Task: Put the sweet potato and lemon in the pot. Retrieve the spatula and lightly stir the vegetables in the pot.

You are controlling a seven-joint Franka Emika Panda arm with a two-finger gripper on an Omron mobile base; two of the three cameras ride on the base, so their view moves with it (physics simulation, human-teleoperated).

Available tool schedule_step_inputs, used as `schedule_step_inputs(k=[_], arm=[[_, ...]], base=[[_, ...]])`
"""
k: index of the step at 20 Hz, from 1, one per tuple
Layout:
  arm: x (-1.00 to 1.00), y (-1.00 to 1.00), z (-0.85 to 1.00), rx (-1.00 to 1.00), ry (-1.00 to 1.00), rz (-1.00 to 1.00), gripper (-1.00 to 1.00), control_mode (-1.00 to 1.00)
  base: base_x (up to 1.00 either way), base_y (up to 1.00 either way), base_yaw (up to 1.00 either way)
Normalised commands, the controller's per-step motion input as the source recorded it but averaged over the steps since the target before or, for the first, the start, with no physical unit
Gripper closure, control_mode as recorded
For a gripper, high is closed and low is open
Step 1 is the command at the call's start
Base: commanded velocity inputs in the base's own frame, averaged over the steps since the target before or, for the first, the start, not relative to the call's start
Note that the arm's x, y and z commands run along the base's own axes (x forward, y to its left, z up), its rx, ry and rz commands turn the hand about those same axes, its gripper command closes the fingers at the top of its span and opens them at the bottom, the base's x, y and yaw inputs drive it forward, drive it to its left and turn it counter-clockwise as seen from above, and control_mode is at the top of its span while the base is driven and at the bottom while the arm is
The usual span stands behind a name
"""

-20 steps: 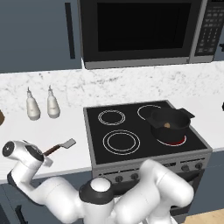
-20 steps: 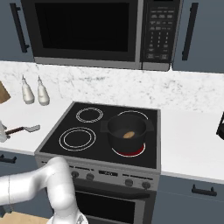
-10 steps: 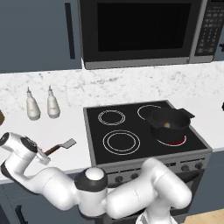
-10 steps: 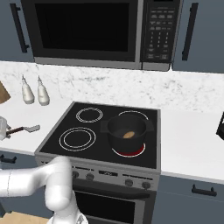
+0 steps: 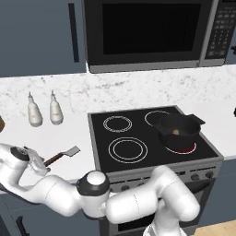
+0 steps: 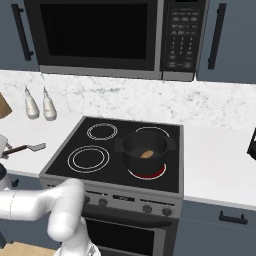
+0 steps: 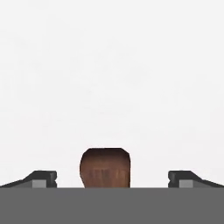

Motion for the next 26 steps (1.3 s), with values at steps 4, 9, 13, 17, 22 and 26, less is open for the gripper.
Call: schedule_step_inputs(k=[4, 9, 13, 17, 22, 26], arm=[[-0.25, -0.16, -0.55, -0.13, 0.00, -0.14, 1.00, -1.00], [-0.06, -0.76, -0.33, -0.02, 0.00, -0.13, 1.00, -1.00], [-0.17, -0.80, -0.19, 0.00, -0.03, -0.04, 1.00, -1.00], [-0.01, -0.70, 0.08, 0.07, -0.12, 0.02, 1.00, -1.00], [-0.10, -0.67, 0.59, 0.24, -0.27, 0.08, 1.00, -1.00], [-0.46, -0.61, 0.85, 0.34, -0.32, 0.12, 1.00, -1.00]], base=[[0.00, 0.00, 0.00], [0.00, 0.00, 0.00], [0.00, 0.00, 0.00], [0.00, 0.00, 0.00], [0.00, 0.00, 0.00], [0.00, 0.00, 0.00]])
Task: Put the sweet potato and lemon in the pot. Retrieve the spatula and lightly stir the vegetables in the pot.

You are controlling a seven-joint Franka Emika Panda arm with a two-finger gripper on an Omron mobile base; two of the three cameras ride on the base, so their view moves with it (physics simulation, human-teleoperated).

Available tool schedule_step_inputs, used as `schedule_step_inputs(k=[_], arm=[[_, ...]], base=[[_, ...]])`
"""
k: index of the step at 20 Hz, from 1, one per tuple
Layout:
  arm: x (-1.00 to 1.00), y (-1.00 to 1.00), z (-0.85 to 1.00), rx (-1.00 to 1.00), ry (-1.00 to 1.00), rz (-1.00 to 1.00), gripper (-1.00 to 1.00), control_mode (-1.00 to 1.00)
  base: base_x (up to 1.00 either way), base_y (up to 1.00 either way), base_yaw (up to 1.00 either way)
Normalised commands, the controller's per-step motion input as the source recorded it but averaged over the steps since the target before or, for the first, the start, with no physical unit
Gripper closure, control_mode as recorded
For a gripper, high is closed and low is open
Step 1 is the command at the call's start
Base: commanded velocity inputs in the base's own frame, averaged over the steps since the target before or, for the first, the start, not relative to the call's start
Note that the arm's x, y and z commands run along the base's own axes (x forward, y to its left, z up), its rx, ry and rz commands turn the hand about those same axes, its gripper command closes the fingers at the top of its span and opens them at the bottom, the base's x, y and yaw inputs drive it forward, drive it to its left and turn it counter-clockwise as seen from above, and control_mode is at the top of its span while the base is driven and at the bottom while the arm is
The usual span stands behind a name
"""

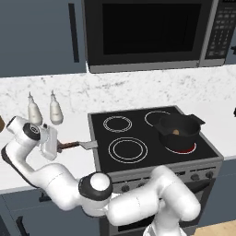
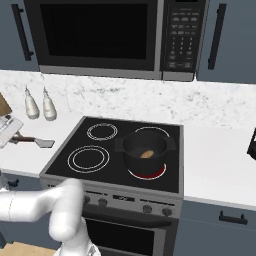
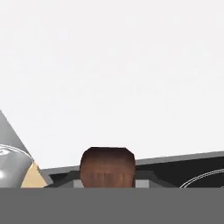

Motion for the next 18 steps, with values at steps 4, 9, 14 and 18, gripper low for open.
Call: schedule_step_inputs(k=[4, 9, 14, 18], arm=[[-0.81, -0.66, 0.66, 0.38, -0.31, 0.15, 1.00, -1.00], [-0.90, -0.84, 0.39, 0.35, -0.38, 0.20, 1.00, -1.00], [-0.49, -0.88, 0.69, 0.38, -0.39, 0.08, 1.00, -1.00], [-0.08, -0.91, 1.00, 0.46, -0.22, -0.16, 1.00, -1.00]], base=[[0.00, 0.00, 0.00], [0.00, 0.00, 0.00], [0.00, 0.00, 0.00], [0.00, 0.00, 0.00]])
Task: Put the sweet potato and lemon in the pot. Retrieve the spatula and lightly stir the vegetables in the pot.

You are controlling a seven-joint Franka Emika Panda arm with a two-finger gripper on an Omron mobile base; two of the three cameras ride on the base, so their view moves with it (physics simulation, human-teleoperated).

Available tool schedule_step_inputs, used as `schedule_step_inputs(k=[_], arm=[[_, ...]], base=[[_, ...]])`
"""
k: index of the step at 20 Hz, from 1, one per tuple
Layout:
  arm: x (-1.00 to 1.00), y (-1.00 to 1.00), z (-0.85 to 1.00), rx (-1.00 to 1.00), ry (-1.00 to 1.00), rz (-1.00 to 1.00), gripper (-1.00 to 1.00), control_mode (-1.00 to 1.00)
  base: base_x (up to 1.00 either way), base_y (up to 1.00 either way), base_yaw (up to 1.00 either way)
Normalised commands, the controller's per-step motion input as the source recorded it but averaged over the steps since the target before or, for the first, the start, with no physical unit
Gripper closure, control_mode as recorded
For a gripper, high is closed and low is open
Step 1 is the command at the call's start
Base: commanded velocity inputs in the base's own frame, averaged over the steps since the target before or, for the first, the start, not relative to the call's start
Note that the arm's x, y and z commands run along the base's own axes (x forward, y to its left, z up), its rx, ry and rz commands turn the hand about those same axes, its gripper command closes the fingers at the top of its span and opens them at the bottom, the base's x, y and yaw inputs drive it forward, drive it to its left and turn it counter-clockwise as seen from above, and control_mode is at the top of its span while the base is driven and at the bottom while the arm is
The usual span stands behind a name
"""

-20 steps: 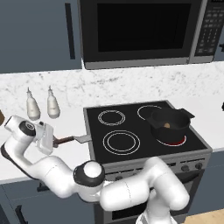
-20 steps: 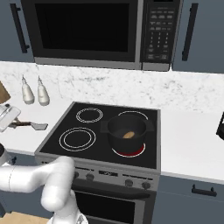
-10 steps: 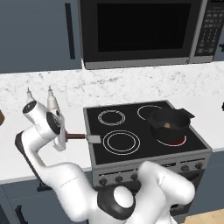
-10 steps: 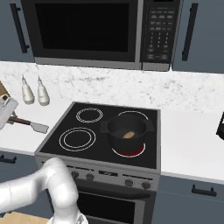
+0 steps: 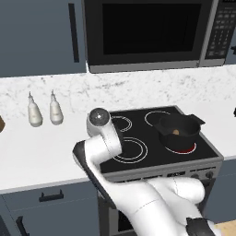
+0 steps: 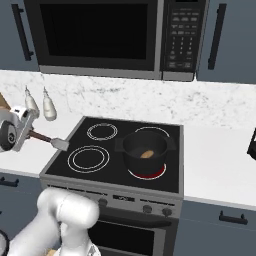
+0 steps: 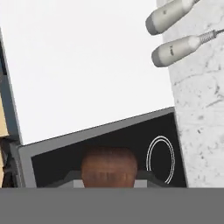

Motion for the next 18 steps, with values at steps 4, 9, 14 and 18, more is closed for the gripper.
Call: schedule_step_inputs(k=[4, 9, 14, 18], arm=[[-0.01, -0.95, 0.99, 0.58, -0.11, -0.33, 1.00, -1.00], [0.00, -0.83, 1.00, 0.61, -0.03, -0.41, 1.00, -1.00], [-0.06, -0.83, 0.78, 0.63, 0.00, -0.47, 1.00, -1.00], [-0.06, -0.87, 0.44, 0.58, 0.00, -0.51, 1.00, -1.00]], base=[[0.00, 0.00, 0.00], [0.00, 0.00, 0.00], [0.00, 0.00, 0.00], [0.00, 0.00, 0.00]])
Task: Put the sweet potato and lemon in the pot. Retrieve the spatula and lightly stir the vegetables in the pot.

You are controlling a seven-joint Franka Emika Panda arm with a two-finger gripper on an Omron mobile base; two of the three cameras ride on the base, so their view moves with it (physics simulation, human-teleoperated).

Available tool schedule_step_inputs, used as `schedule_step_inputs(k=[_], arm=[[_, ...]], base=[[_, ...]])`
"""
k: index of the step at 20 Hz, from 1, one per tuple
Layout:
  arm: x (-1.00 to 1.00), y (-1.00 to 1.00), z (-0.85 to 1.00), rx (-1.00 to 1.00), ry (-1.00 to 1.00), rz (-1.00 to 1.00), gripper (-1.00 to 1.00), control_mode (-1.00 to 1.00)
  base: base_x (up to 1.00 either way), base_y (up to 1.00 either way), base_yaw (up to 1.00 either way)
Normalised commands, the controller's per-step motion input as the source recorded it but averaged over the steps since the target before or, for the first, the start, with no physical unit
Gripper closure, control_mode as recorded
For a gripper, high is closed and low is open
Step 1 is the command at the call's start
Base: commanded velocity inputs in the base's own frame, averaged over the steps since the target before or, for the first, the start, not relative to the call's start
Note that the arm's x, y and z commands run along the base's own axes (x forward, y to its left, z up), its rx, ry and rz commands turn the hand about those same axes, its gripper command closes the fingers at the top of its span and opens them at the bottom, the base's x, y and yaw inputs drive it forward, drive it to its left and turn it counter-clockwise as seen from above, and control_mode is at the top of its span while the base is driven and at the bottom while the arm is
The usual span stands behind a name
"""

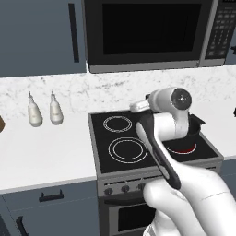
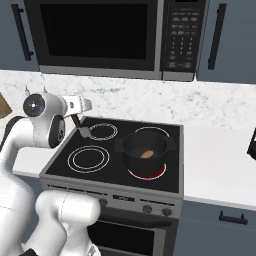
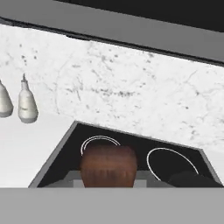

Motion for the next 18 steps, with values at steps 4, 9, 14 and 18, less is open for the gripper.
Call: schedule_step_inputs(k=[4, 9, 14, 18], arm=[[-0.16, -1.00, 0.25, 0.51, 0.03, -0.44, 1.00, -1.00], [-0.22, -1.00, 0.30, 0.45, 0.04, -0.39, 1.00, -1.00], [-0.09, -1.00, 0.14, 0.40, 0.02, -0.31, 1.00, -1.00], [-0.52, -0.93, -0.06, 0.26, -0.01, -0.16, 1.00, -1.00]], base=[[0.00, 0.00, 0.00], [0.00, 0.00, 0.00], [0.00, 0.00, 0.00], [0.00, 0.00, 0.00]])
